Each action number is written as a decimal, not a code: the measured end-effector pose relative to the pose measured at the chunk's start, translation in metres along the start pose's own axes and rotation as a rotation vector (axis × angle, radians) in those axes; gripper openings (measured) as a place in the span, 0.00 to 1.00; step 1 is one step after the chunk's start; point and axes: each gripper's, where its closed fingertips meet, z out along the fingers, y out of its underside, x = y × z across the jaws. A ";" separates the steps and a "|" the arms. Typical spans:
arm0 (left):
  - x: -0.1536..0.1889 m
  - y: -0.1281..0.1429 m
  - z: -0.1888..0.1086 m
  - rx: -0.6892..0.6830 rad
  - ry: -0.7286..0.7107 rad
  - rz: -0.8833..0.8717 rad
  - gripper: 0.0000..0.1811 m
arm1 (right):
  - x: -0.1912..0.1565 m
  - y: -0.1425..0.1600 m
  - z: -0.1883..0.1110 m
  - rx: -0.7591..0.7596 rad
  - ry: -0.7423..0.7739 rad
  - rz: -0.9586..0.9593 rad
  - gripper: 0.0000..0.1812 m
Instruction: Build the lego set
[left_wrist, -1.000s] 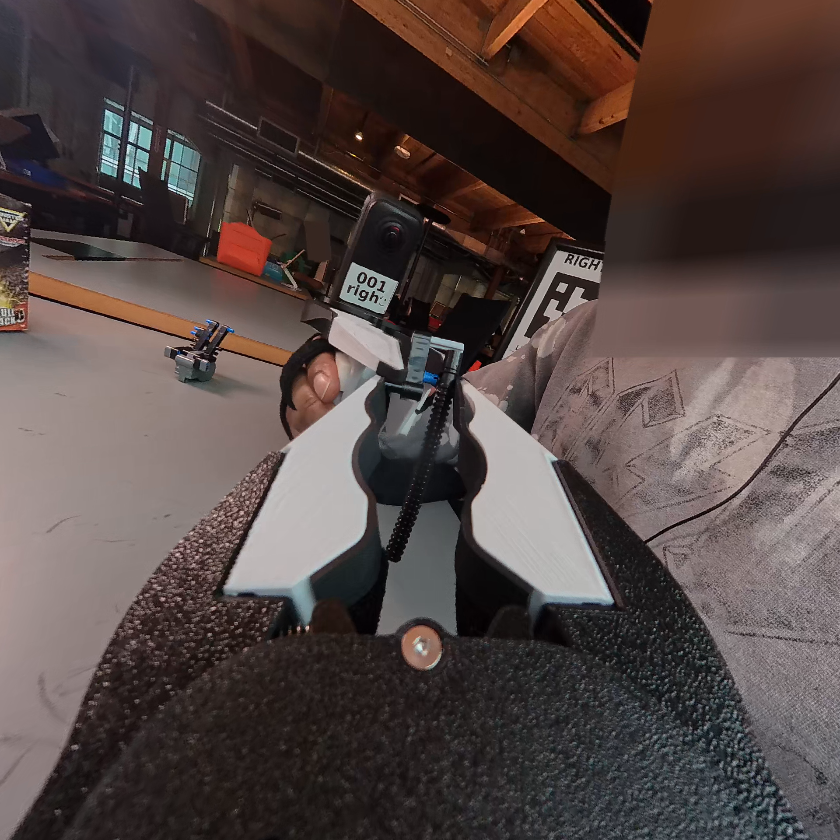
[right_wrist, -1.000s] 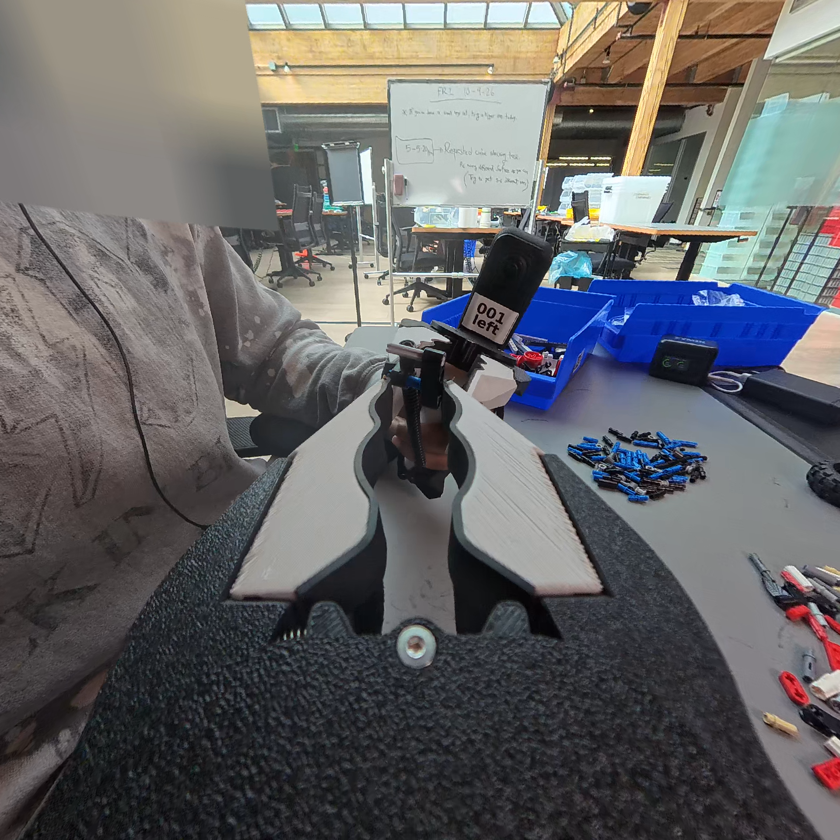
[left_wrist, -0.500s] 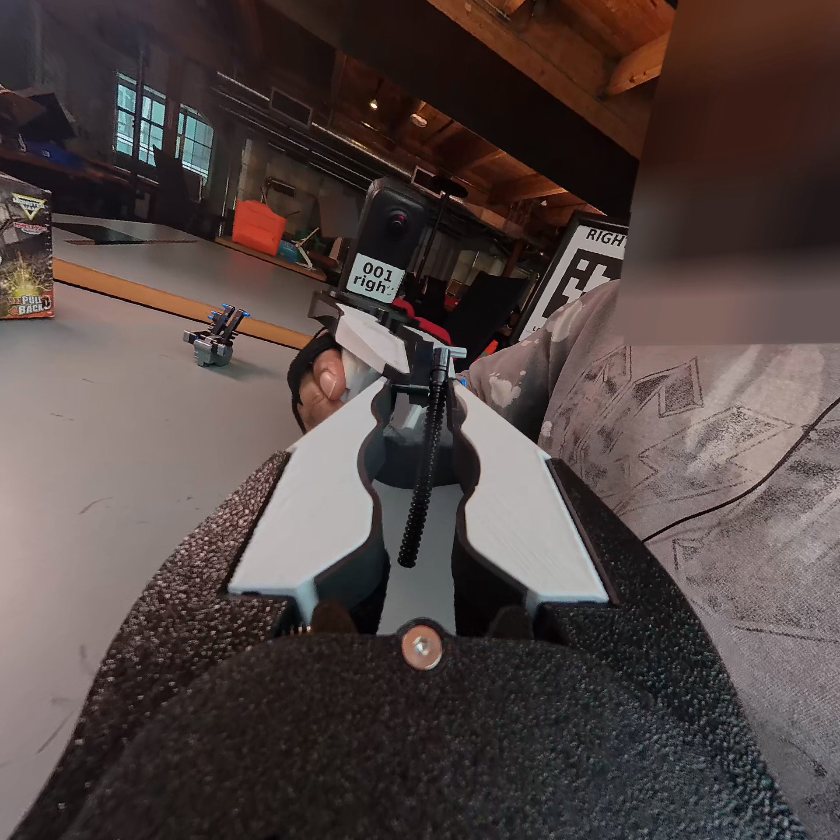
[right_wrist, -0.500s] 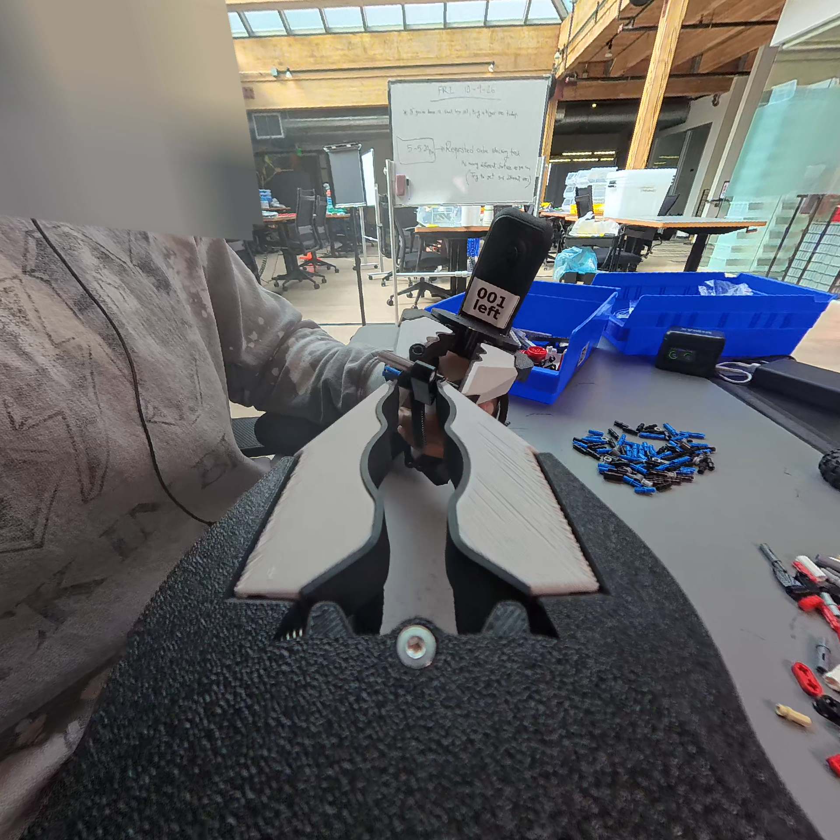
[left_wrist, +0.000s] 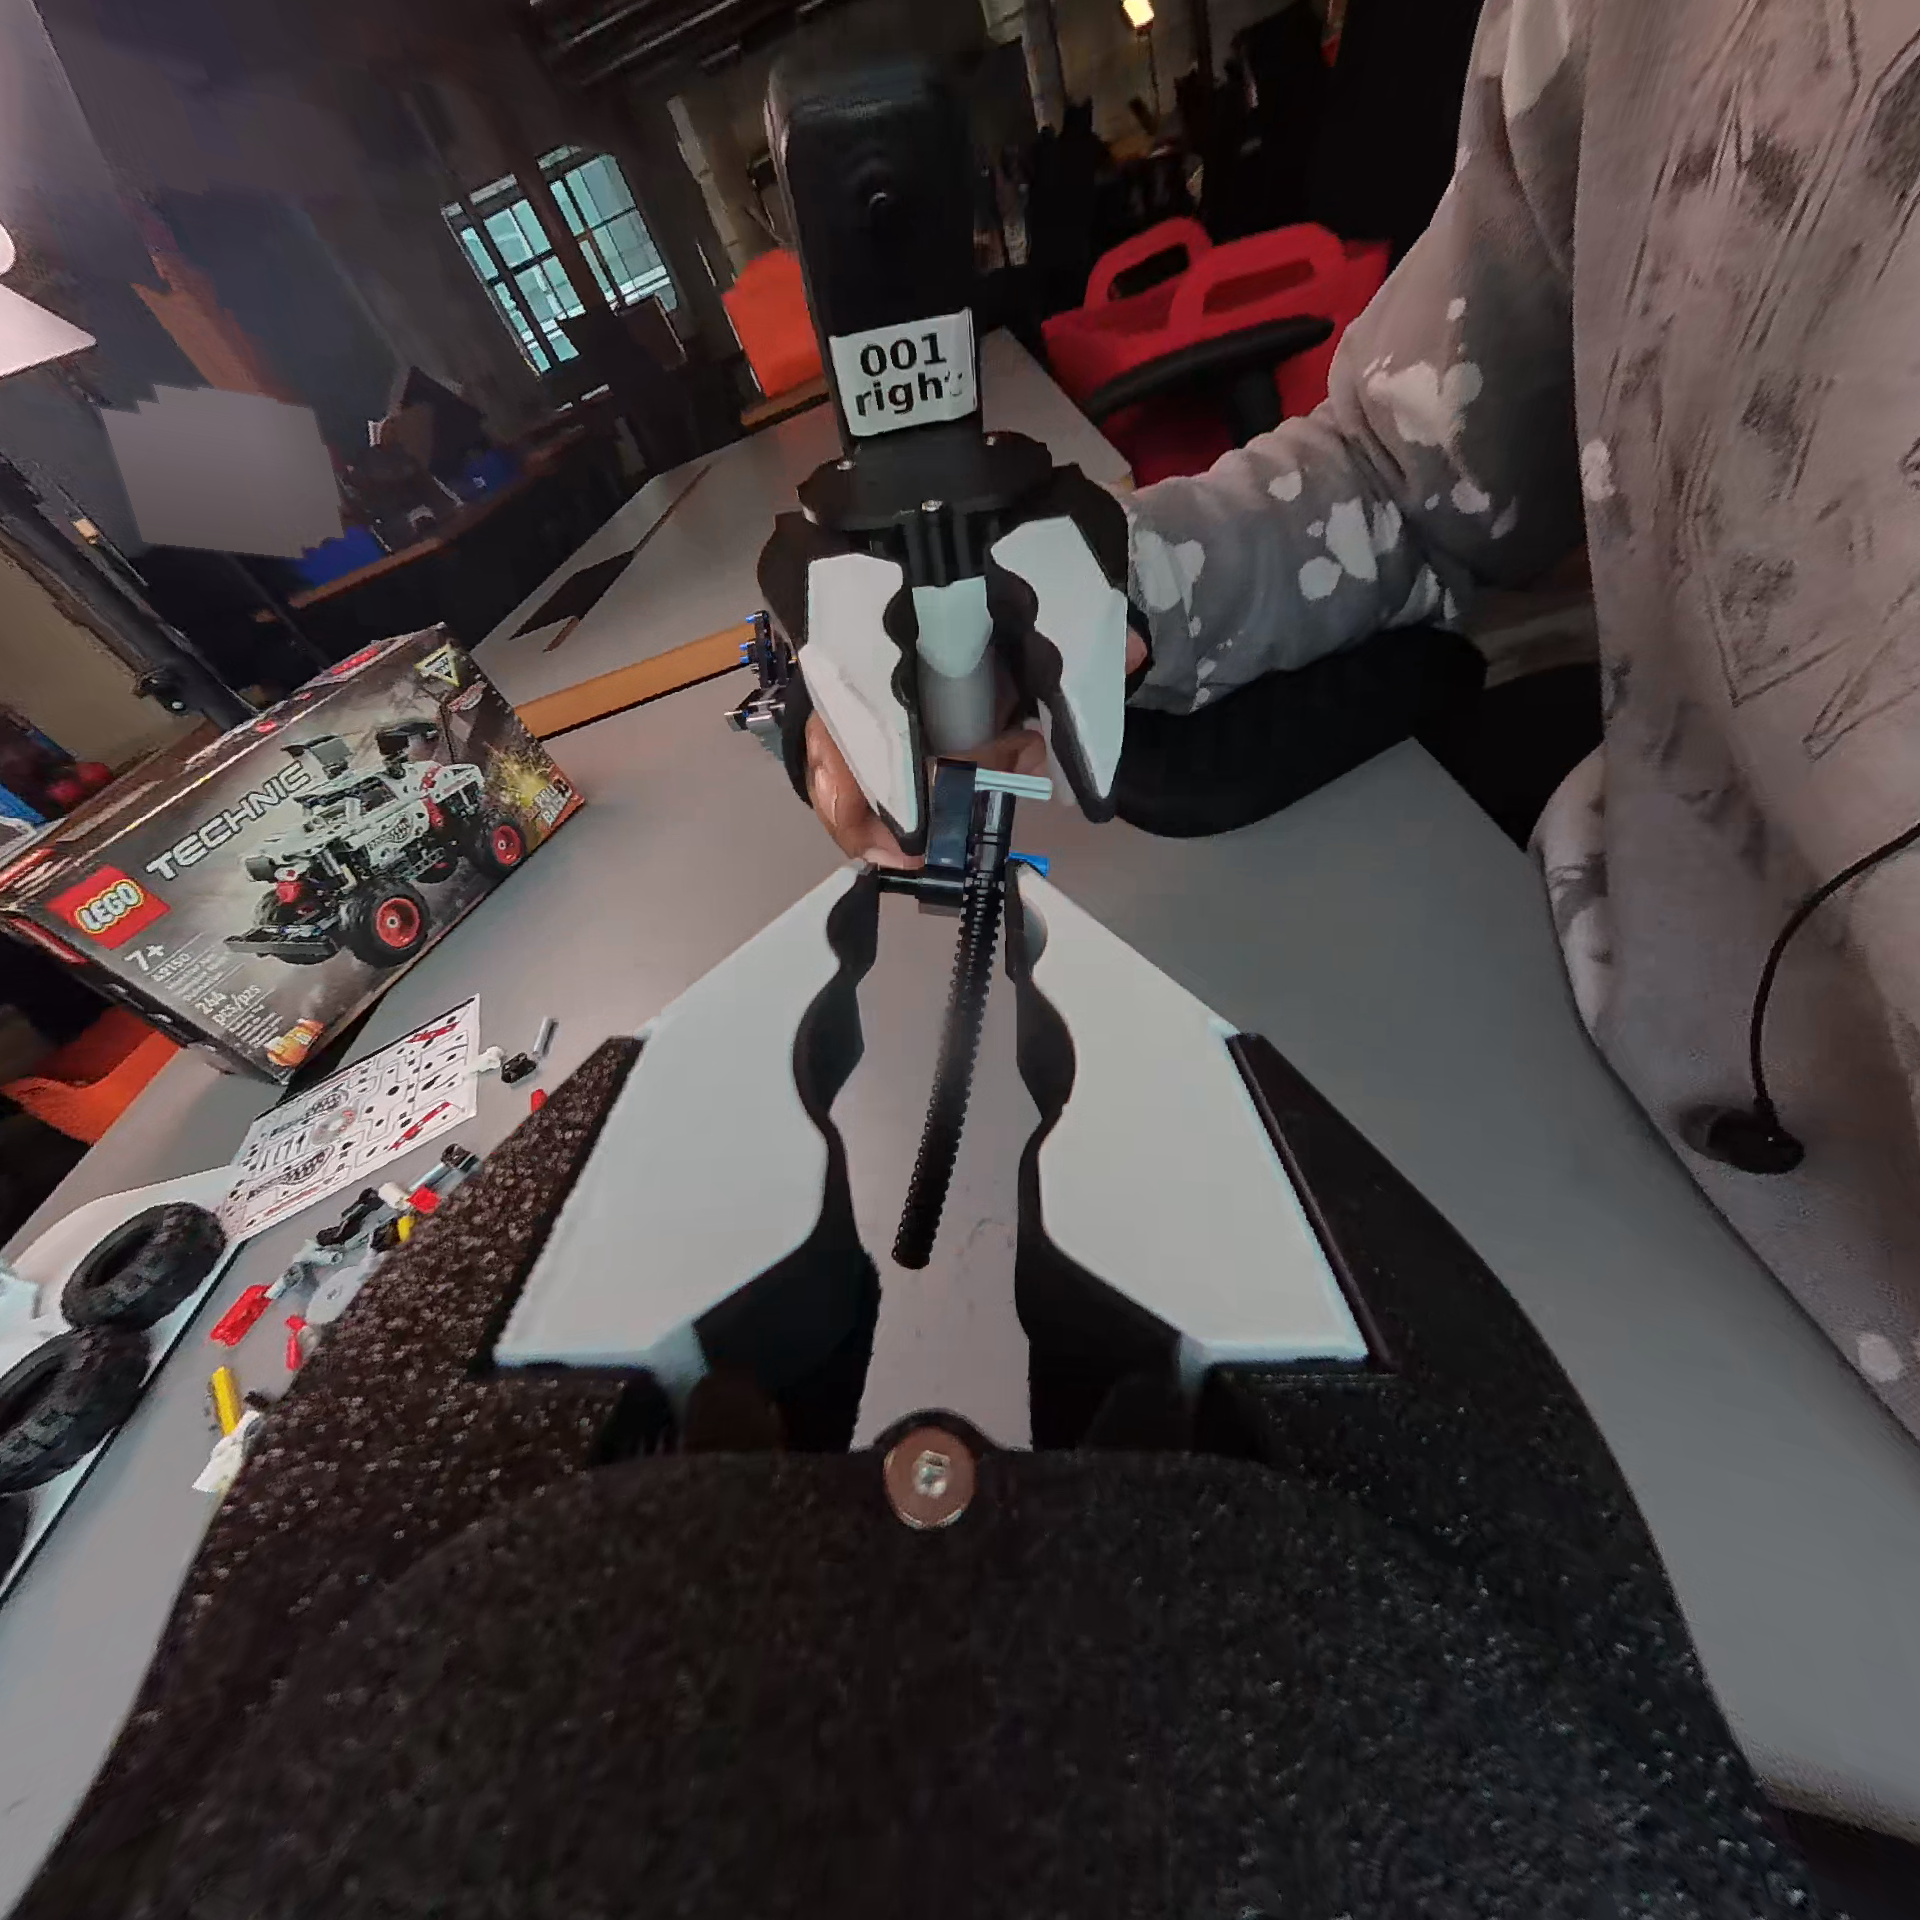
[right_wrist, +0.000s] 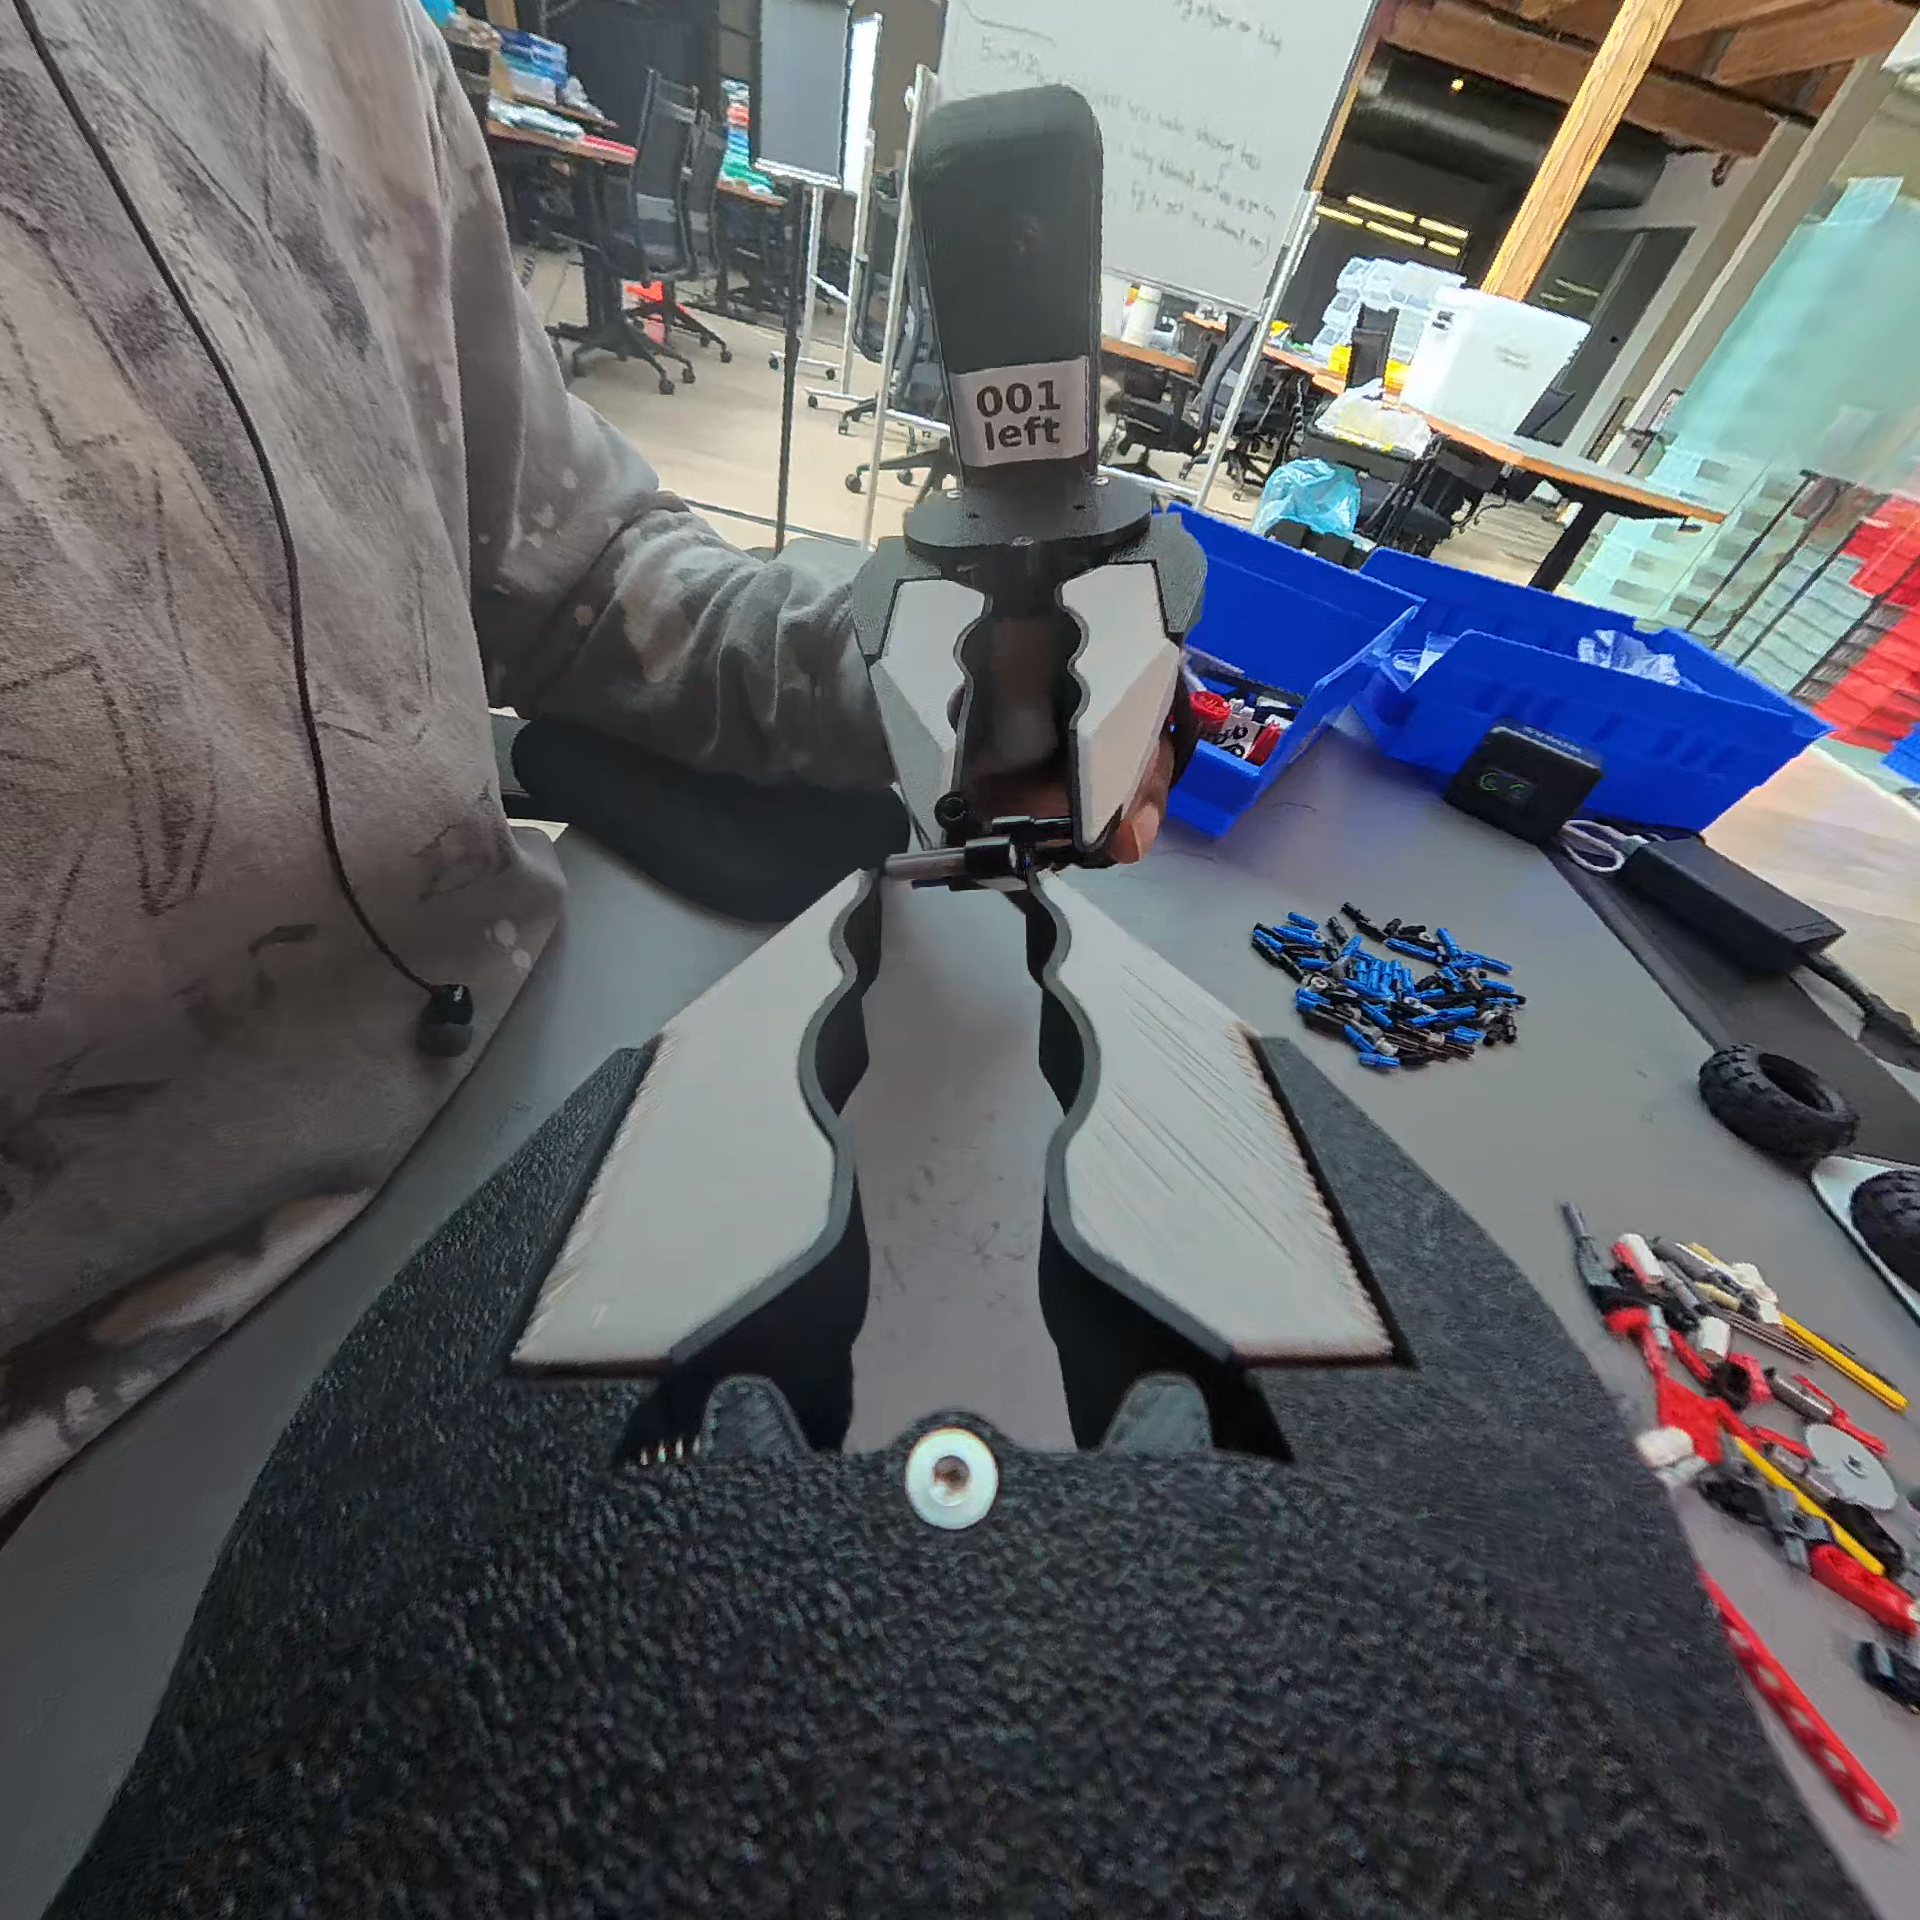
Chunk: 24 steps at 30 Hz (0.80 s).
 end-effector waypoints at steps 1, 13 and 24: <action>-0.002 0.005 0.000 -0.031 -0.019 0.027 0.14 | -0.001 0.003 -0.001 -0.015 -0.024 0.036 0.18; -0.007 0.039 0.005 -0.211 -0.076 0.142 0.14 | 0.016 0.039 0.004 -0.104 -0.002 0.225 0.10; -0.086 0.076 -0.027 -0.090 -0.318 -0.730 0.19 | 0.086 0.051 -0.005 -0.055 0.448 0.253 0.09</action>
